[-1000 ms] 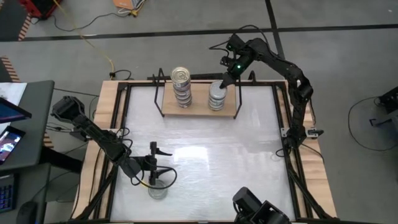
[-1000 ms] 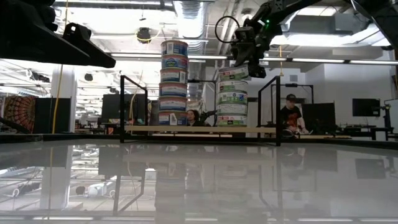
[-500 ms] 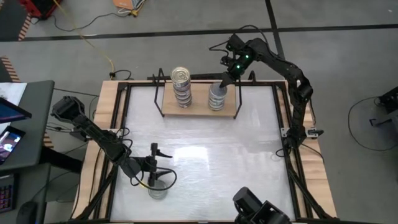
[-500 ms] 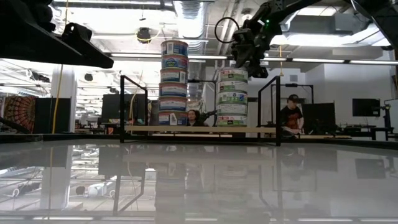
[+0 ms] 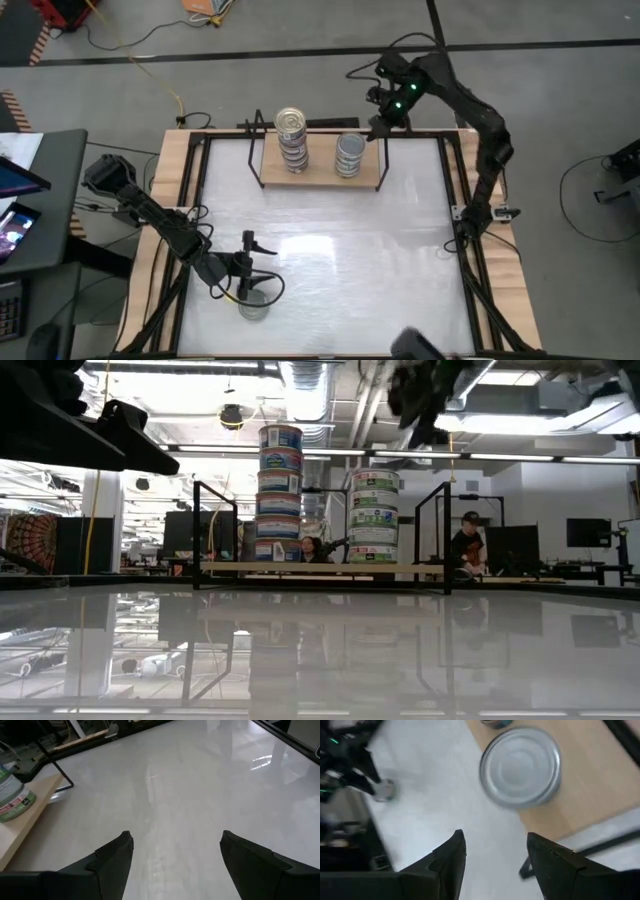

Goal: Stack canned seafood by type on shelf
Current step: Stack the green tuna can on top of the other green tuna can on the shelf

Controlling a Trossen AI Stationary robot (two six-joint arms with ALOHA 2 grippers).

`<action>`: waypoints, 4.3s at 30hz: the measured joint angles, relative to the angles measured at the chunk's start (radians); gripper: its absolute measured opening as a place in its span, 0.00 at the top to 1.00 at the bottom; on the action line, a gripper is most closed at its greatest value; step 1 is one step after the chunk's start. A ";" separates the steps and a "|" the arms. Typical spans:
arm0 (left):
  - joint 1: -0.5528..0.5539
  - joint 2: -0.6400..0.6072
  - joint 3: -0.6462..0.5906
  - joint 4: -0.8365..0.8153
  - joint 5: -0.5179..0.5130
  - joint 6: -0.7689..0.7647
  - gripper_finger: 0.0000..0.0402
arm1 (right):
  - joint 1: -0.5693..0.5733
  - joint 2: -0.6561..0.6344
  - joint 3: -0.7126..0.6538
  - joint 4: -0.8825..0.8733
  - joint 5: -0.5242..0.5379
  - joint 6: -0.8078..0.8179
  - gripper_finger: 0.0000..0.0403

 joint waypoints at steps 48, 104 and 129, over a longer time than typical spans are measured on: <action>0.192 0.418 0.292 -0.114 -0.118 0.148 0.28 | 1.024 -0.155 -0.447 0.553 0.889 0.227 0.42; 0.072 0.011 0.036 -0.252 -0.327 -0.314 0.28 | 1.096 0.328 -0.554 1.024 1.140 -0.021 0.86; 0.072 0.011 0.034 -0.240 -0.325 -0.315 0.28 | 1.172 0.330 -0.556 1.011 1.077 0.019 0.92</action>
